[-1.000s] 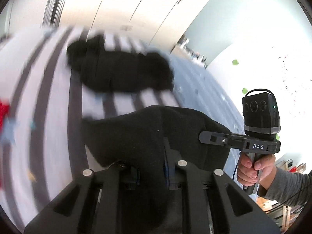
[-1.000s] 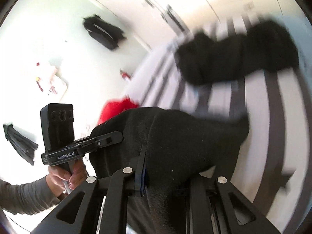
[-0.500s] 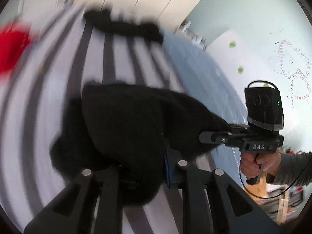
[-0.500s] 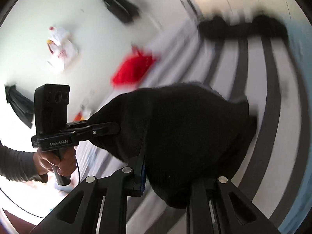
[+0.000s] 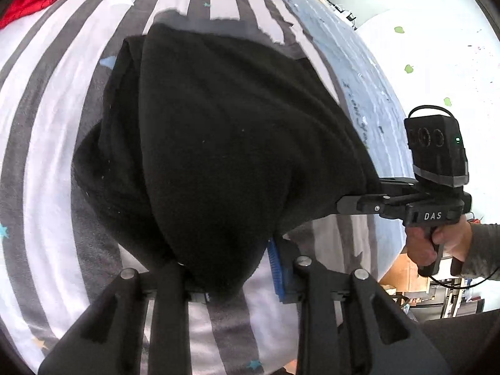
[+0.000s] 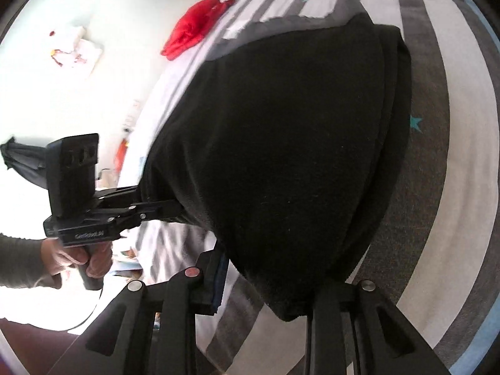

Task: Fold clothes
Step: 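Lift the hem end and fold it over toward the waistband with both tools, then lay the folded hem on the waistband and open both tools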

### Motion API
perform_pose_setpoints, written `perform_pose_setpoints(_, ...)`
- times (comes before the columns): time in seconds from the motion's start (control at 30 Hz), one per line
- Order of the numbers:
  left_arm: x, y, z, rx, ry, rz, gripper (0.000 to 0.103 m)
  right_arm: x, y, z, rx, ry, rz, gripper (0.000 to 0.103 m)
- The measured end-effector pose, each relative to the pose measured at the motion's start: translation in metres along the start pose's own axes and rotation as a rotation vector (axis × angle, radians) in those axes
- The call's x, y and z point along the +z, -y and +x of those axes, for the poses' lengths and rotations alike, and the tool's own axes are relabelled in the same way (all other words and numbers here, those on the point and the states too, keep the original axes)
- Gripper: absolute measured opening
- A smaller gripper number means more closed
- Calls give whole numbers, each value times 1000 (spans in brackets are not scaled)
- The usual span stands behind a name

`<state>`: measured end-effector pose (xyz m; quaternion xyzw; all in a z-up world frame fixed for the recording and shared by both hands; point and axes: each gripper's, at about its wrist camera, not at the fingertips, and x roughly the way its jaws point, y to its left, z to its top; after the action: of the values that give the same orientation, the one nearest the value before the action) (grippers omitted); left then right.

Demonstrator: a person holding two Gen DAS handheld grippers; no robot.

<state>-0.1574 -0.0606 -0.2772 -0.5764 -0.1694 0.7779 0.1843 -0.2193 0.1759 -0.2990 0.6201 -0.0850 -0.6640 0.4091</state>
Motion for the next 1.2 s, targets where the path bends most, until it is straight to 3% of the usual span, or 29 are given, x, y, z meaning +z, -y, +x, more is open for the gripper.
perform_pose_setpoints(0.17, -10, -4, -6, 102, -39, 94, 25, -2, 3, -11, -24, -67, -93, 25)
perform_pose_setpoints(0.33, -21, -17, -27, 188, -62, 74, 27, -15, 19, -33, -128, -116, -111, 25)
perform_pose_setpoints(0.4, -21, -27, -43, 222, -42, 21, 27, -19, 25, -42, -165, -128, -112, 25)
perform_pose_setpoints(0.53, 6, -37, -62, 252, 77, -51, 27, -2, 37, -70, -189, 19, -27, 26)
perform_pose_setpoints(0.67, 50, -23, -55, 223, 201, -17, 27, 29, 20, -67, -228, 176, -21, 26)
perform_pose_setpoints(0.8, 77, 2, -21, 265, 283, 40, 27, 60, -3, -41, -294, 288, -44, 27)
perform_pose_setpoints(0.9, 64, 10, 15, 355, 265, 54, 27, 60, -19, -5, -361, 320, -56, 27)
perform_pose_setpoints(0.97, 42, -5, 32, 392, 233, 17, 27, 54, -16, 16, -388, 308, -41, 27)
perform_pose_setpoints(1.1, 24, -8, 37, 394, 236, 22, 22, 10, -1, 25, -399, 305, -41, 24)
perform_pose_setpoints(1.2, 27, -6, 27, 383, 212, 33, 20, -2, 4, 17, -401, 274, -64, 23)
